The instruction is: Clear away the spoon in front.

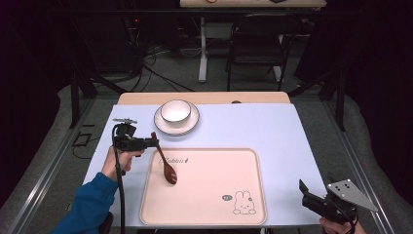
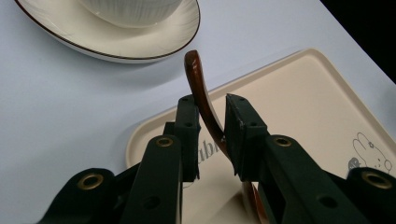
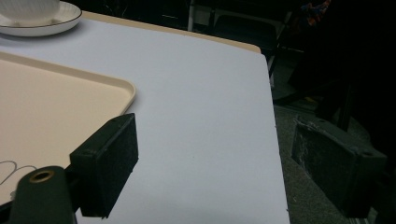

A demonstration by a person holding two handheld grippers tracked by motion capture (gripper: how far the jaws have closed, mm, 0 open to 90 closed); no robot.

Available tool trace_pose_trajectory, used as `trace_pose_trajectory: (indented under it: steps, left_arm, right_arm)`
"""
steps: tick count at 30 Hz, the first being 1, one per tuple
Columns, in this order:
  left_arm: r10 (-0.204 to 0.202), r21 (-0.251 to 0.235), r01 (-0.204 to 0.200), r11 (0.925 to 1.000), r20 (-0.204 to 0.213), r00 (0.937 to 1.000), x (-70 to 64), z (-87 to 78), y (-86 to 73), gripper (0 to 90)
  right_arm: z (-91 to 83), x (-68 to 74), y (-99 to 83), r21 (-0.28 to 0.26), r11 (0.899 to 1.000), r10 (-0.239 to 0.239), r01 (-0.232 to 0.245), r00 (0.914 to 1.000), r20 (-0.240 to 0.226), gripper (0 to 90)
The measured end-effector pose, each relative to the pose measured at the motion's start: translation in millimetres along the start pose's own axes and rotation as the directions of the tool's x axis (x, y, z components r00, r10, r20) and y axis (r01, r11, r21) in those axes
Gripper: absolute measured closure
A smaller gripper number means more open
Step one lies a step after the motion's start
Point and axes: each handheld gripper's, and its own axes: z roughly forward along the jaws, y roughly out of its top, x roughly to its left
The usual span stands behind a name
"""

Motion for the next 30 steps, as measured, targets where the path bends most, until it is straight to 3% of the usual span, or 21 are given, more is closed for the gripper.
trace_pose_trajectory:
  steps: [15,26,30]
  left_arm:
    - [0.006,0.074,-0.005,0.9973,-0.010,0.9999,-10.8,21.0,-15.4,74.4]
    - [0.044,0.112,-0.040,0.9929,-0.029,0.9986,-15.7,24.3,-23.0,74.0]
    - [0.041,0.119,-0.036,0.9923,-0.037,0.9985,-17.0,26.1,-26.3,72.8]
  right_arm:
    - [-0.6,0.5,-0.1,0.000,1.000,0.003,-0.003,1.0000,0.001,14.2]
    - [-0.7,0.6,0.0,0.000,1.000,0.001,-0.001,1.0000,0.004,14.2]
    - [-0.6,0.7,0.1,0.000,1.000,0.003,-0.003,1.0000,0.004,14.2]
